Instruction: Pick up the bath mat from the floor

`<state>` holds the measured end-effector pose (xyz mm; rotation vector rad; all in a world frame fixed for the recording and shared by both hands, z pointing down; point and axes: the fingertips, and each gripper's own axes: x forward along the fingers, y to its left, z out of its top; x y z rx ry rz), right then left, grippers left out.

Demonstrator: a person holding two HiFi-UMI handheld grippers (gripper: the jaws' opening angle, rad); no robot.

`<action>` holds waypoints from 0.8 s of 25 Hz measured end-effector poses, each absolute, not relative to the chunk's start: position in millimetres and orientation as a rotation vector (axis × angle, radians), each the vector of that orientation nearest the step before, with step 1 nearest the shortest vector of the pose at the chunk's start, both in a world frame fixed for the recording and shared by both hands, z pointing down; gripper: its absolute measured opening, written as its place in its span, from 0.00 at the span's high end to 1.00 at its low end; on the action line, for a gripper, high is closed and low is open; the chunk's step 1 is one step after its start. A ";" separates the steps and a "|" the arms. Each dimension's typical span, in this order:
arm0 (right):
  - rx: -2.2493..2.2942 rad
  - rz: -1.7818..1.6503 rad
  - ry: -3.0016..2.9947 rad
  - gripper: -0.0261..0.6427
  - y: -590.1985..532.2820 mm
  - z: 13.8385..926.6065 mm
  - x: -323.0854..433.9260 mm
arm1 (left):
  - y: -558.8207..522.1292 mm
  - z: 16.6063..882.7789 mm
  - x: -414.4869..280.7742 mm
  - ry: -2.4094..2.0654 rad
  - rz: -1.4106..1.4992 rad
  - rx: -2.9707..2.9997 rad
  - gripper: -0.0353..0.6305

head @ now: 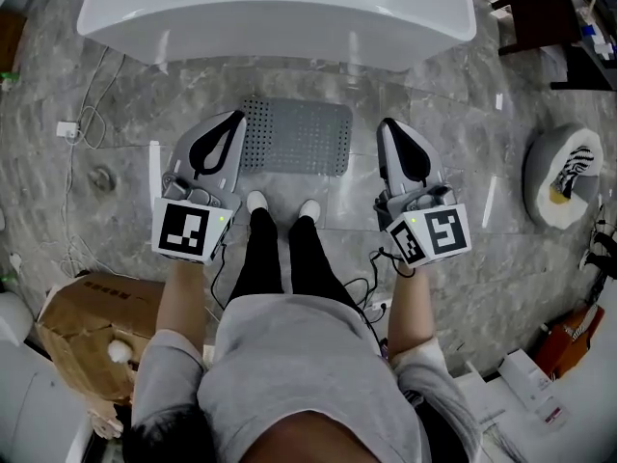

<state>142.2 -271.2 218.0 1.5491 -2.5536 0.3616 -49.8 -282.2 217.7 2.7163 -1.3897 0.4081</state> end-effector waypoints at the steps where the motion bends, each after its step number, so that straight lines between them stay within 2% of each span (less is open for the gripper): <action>1: 1.555 0.373 -2.540 0.96 -273.9 227.5 141.9 | -285.7 227.8 -54.1 -1.394 0.424 2.700 0.94; 20: 1.532 0.602 -2.371 0.90 -294.7 486.3 142.0 | -312.9 491.6 -95.8 -1.334 0.679 2.495 0.94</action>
